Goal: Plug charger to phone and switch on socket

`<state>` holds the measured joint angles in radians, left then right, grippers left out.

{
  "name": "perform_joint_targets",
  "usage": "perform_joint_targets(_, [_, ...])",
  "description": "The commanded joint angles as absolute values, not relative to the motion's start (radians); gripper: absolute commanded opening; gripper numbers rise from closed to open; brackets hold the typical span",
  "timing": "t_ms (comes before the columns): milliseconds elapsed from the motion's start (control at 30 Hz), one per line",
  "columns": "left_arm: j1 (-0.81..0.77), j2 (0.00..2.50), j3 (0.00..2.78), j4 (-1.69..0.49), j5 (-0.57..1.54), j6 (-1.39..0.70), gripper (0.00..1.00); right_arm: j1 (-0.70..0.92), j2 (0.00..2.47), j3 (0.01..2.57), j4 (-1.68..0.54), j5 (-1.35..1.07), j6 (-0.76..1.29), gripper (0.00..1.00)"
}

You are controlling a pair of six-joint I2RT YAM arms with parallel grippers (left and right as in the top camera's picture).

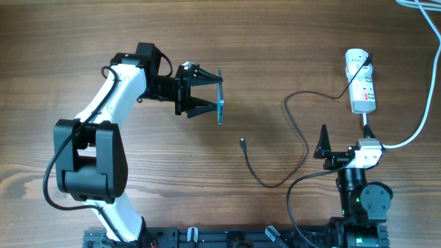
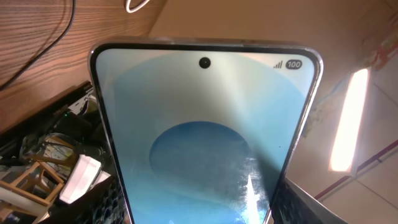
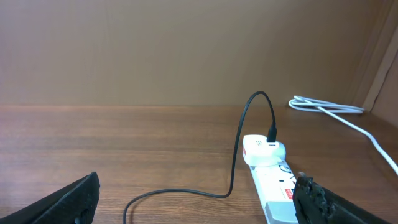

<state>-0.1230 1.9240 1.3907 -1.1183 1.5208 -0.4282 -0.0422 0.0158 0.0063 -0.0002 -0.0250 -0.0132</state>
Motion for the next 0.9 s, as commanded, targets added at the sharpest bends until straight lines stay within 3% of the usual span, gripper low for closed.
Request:
perform_joint_targets(0, [-0.12, 1.89, 1.414, -1.121, 1.577, -0.435, 0.59, -0.041, 0.011, 0.005, 0.002, -0.035, -0.024, 1.0])
perform_joint_targets(533, [-0.12, 1.89, 1.414, -1.224, 1.577, -0.434, 0.59, -0.041, 0.011, 0.005, 0.028, -0.073, 0.009, 1.0])
perform_joint_targets(700, [-0.12, 1.89, 1.414, -1.224, 1.577, -0.434, 0.58, -0.041, 0.016, 0.005, 0.033, -0.505, 0.799, 1.0])
perform_joint_targets(800, [-0.12, 1.89, 1.414, -1.224, 1.577, -0.435, 0.59, -0.041, 0.016, 0.006, 0.054, -0.53, 1.135, 1.0])
perform_joint_targets(867, [-0.12, 1.89, 1.414, -1.224, 1.577, -0.434, 0.58, -0.041, 0.016, 0.006, 0.114, -0.59, 1.144, 1.0])
